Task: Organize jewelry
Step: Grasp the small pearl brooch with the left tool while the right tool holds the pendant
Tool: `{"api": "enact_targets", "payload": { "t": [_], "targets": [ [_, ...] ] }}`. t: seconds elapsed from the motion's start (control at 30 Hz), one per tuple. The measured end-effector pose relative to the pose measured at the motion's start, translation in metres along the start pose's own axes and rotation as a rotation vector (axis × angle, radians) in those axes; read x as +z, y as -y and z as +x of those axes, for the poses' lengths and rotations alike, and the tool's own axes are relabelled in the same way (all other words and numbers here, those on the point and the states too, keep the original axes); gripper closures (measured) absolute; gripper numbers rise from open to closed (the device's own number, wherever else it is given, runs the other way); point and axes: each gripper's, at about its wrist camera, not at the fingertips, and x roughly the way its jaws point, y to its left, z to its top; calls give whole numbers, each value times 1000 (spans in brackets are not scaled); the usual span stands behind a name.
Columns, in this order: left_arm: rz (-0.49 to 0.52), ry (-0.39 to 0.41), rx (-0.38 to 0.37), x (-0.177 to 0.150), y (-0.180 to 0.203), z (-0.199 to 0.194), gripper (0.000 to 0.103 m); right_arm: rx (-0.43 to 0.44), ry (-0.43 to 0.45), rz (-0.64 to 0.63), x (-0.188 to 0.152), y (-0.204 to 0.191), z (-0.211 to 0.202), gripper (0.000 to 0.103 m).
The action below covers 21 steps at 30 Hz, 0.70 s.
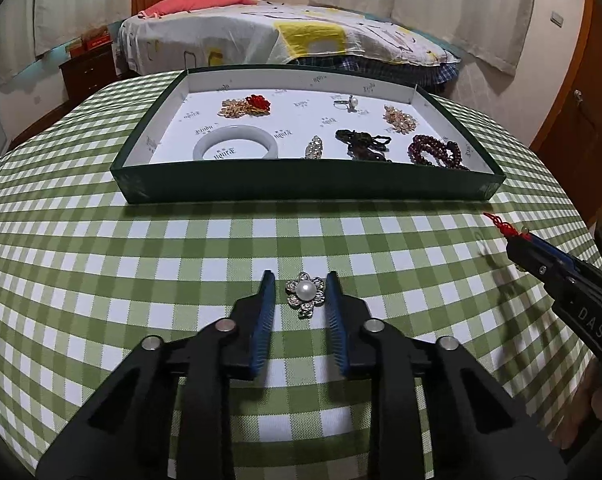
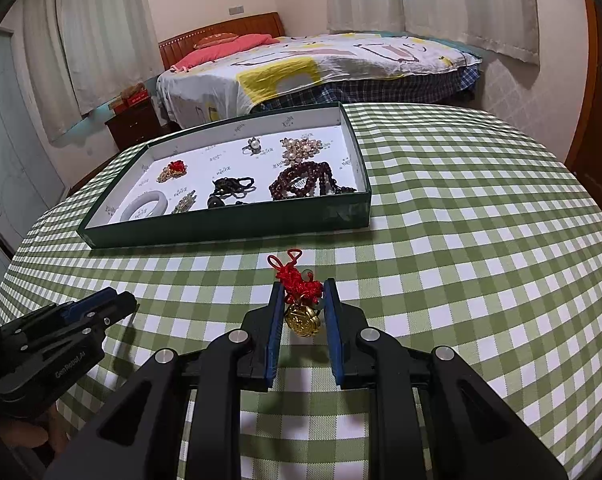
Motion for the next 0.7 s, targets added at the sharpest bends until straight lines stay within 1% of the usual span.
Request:
{"api": "enact_targets", "payload": {
  "t": [0.27, 0.5, 0.7],
  "targets": [
    [-3, 4, -20, 0, 1, 0, 84, -5, 1, -9, 0, -2, 0, 82],
    [9, 42, -16, -1, 1, -9, 84, -7, 4, -16, -1, -5, 0, 82],
    [-3, 65, -17, 1, -6, -19, 84, -2, 12, -32, 0, -10, -3, 82]
  ]
}}
